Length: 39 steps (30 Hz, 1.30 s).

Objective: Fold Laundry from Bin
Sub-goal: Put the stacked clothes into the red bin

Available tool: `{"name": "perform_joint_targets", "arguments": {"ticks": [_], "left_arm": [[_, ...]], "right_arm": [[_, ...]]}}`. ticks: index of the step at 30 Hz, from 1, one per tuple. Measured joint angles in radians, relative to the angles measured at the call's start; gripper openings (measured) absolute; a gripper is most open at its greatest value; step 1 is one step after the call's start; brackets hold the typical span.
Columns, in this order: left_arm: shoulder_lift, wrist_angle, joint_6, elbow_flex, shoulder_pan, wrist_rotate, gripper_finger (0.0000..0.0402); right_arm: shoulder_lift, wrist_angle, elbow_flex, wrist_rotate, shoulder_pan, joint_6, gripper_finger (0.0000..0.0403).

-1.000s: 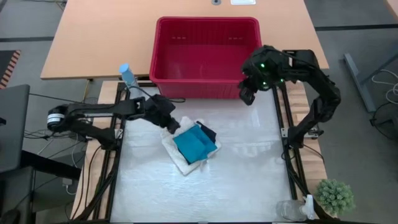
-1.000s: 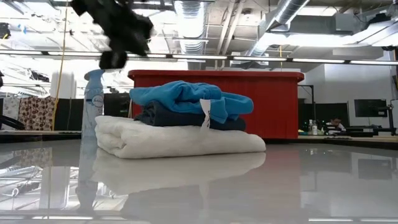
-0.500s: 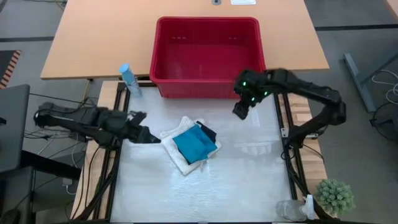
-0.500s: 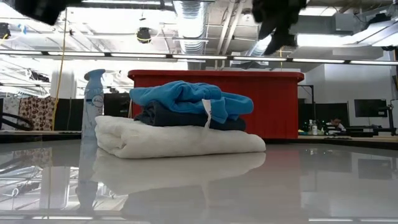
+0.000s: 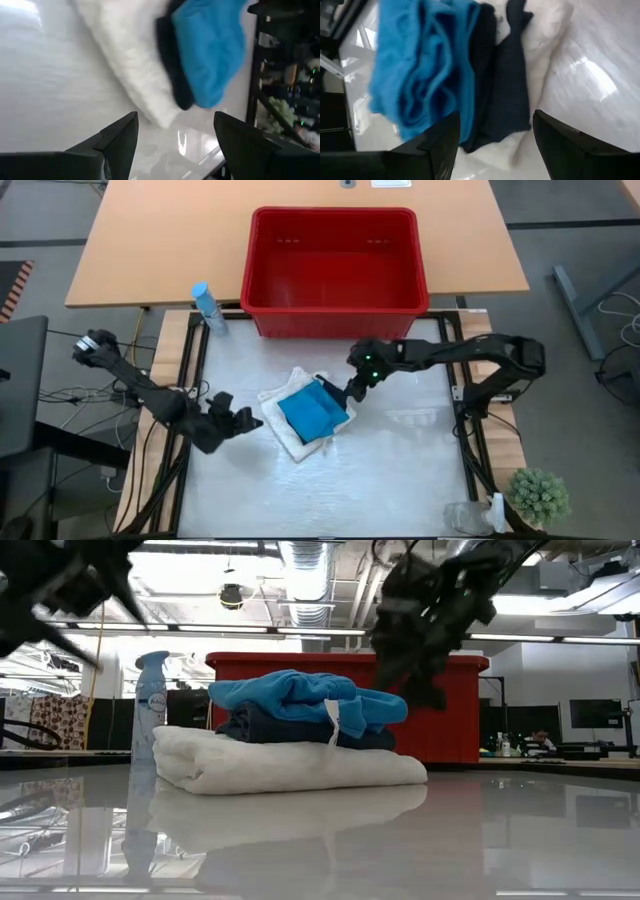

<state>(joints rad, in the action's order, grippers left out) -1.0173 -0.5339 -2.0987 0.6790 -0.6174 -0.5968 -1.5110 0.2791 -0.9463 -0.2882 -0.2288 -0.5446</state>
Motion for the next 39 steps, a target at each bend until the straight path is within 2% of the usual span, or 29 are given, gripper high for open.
{"name": "perform_joint_targets", "arguments": {"ticks": [9, 15, 19, 23, 30, 39], "left_arm": [[-0.129, 0.180, -0.206, -0.168, -0.028, -0.064, 0.0249], [-0.253, 0.360, -0.225, -0.205, 0.015, -0.099, 0.0249], [-0.370, 0.516, -0.192, -0.211, 0.063, -0.099, 0.0248], [-0.457, 0.645, -0.169, -0.211, 0.090, -0.069, 0.0248], [-0.475, 0.655, -0.164, -0.210, 0.136, -0.054, 0.0248], [-0.477, 0.674, 0.050, -0.210, 0.304, 0.008, 0.0248]], "right_arm": [[-0.141, -0.088, 0.000, 0.002, -0.022, 0.021, 0.0272], [-0.146, -0.117, 0.000, 0.003, -0.029, 0.025, 0.0272], [-0.146, -0.113, 0.000, 0.007, -0.028, 0.029, 0.0272], [-0.146, -0.111, 0.000, 0.066, -0.016, 0.050, 0.0272], [-0.146, -0.113, 0.000, 0.149, -0.014, 0.055, 0.0272], [-0.195, -0.156, 0.014, 0.134, -0.011, -0.006, 0.0272]]}}
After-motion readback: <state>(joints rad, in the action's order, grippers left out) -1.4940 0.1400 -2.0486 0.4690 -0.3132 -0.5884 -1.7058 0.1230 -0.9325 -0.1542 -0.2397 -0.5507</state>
